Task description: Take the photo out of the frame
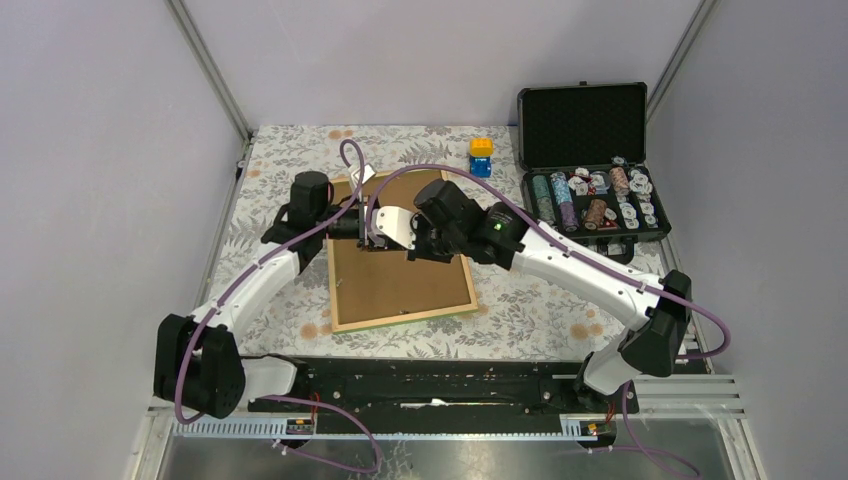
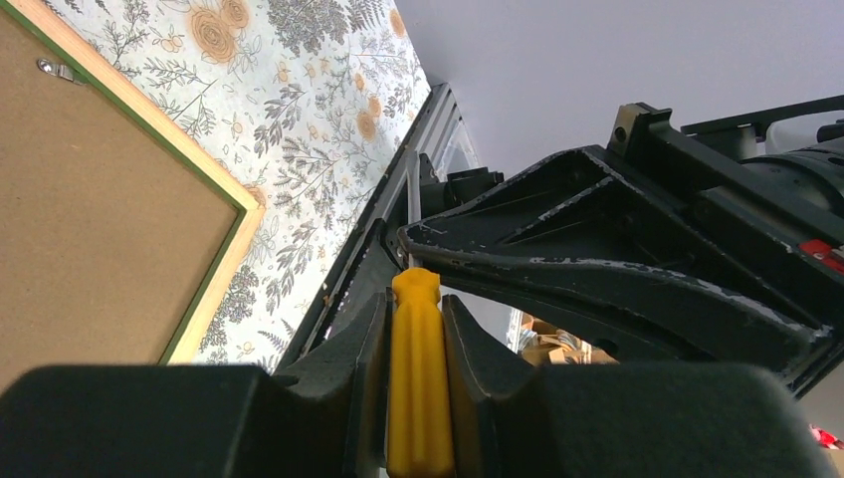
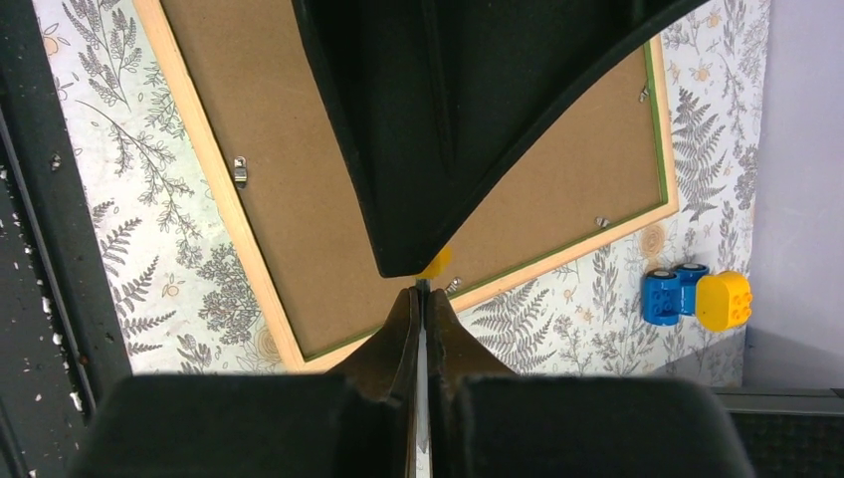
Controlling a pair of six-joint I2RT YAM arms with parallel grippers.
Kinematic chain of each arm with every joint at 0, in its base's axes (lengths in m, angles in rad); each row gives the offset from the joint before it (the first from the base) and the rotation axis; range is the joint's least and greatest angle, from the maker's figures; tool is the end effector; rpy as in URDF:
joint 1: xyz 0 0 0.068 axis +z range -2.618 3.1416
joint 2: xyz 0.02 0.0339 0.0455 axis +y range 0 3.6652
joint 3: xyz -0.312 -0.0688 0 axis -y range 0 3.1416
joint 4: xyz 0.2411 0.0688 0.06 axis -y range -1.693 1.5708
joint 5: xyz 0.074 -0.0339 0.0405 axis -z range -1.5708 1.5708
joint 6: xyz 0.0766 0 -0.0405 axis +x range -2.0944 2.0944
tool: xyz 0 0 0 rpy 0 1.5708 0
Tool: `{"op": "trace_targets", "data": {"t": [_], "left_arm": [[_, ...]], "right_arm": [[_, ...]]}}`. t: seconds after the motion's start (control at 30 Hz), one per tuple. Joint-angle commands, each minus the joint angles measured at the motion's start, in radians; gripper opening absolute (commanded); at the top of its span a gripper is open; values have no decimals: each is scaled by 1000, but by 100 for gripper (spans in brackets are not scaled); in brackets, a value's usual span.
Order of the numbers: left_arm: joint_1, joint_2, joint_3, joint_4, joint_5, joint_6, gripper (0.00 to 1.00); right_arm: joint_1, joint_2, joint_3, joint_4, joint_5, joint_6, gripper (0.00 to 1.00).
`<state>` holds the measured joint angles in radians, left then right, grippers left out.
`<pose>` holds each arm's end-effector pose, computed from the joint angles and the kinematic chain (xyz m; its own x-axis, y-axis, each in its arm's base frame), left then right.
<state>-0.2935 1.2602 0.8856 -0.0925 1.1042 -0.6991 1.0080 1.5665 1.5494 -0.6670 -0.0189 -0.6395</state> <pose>0.2366 -0.1430 0.3294 -0.9049 -0.0289 -0.4246 0.4065 0.2369 -0.8824 0.2002 0.3200 0.3862 0.2388 -0.7399 -0.6290 -0.8860 0.0991 -0.4529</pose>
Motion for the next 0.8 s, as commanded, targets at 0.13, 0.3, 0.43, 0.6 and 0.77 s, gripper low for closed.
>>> {"op": "trace_targets", "data": {"t": [0.13,0.3,0.43,0.6,0.77], "left_arm": [[17,-53,13,-34,-42,105,0],[25,-64,80,-234,-161,300,0],[26,-53,149,-402,-283,488,0],[20,-67,168,-466,-399,595,0],[-46,-58,194,-497,-506,744,0]], "right_arm": [[-61,-8,66,22,-64,150,68],[-264,-34,63,17,-314,329,84],[-408,-53,-9,72,-430,468,87],[-559,-56,-136,160,-454,585,91],[-610,-24,-262,272,-427,699,90]]}}
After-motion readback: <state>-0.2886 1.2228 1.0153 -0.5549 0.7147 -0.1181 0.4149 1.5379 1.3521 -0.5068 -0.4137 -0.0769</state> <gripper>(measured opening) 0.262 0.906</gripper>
